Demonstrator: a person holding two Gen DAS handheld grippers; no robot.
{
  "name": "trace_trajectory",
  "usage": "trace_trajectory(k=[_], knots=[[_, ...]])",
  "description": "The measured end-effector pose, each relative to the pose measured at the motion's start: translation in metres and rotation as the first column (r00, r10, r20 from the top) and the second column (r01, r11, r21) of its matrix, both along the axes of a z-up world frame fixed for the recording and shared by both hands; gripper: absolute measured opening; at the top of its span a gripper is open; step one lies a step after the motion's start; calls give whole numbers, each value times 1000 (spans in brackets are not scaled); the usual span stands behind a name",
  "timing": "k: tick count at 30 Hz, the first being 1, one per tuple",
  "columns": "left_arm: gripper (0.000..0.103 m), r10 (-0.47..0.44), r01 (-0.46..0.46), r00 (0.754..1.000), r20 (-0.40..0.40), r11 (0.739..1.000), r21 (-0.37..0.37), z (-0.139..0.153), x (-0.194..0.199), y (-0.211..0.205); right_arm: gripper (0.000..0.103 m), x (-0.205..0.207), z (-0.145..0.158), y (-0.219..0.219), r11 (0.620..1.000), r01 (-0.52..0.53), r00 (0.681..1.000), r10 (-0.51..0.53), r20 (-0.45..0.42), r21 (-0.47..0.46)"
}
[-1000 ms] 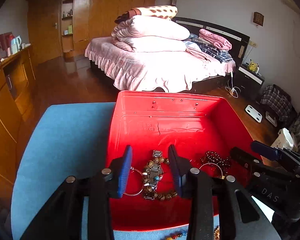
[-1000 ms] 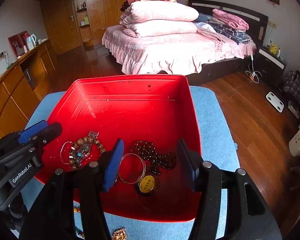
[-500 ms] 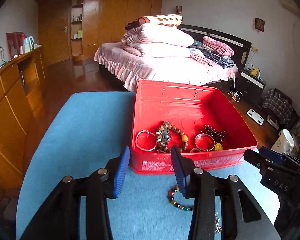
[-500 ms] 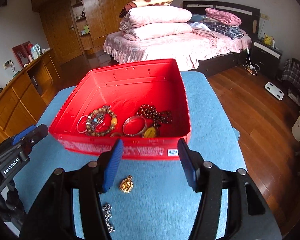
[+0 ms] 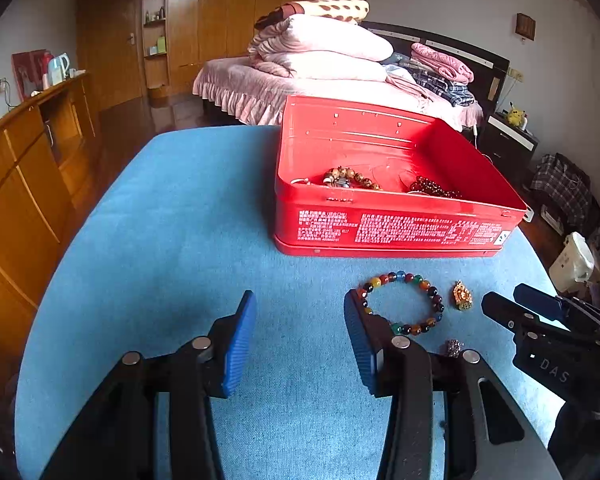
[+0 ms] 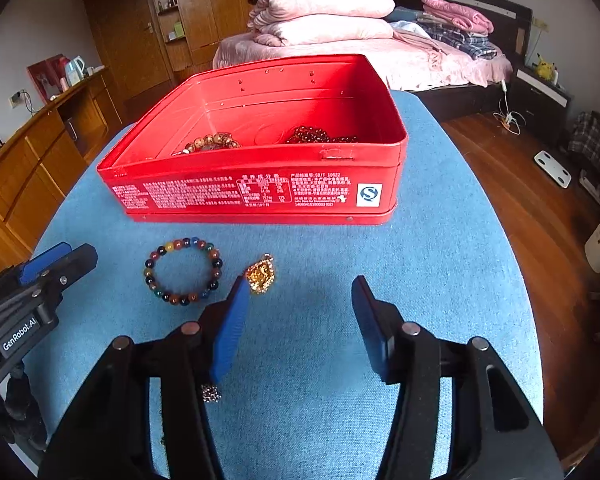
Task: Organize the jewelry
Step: 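Withdraw both tools from the tin toward the remaining jewelry, then grasp the gold pendant with the right tool while the left tool grasps the multicolored bead bracelet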
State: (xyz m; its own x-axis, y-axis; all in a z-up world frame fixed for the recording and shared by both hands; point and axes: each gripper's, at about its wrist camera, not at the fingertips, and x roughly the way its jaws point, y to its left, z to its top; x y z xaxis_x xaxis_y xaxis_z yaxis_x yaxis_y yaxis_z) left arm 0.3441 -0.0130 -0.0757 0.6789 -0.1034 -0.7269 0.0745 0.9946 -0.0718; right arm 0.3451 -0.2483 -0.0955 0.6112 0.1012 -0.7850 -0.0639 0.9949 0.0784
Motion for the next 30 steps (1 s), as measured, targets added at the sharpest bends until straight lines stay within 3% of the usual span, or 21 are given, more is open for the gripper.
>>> trace_trajectory(k=[5, 21, 26, 30], knots=[[45, -1, 1, 1000, -8, 1000, 13, -8, 1, -2, 44, 3, -10, 6, 1000, -23, 999, 23, -24, 0], [49, 5, -4, 1000, -27, 1000, 20, -23, 7, -2, 41, 14, -13, 23, 997, -61, 998, 60, -24, -50], [49, -4, 5, 1000, -27, 1000, 22, -22, 6, -3, 24, 16, -14, 28, 995, -84, 996, 83, -18, -55], [49, -8, 8, 1000, -27, 1000, 21, -21, 5, -2, 21, 15, -13, 26, 995, -91, 996, 90, -16, -47]])
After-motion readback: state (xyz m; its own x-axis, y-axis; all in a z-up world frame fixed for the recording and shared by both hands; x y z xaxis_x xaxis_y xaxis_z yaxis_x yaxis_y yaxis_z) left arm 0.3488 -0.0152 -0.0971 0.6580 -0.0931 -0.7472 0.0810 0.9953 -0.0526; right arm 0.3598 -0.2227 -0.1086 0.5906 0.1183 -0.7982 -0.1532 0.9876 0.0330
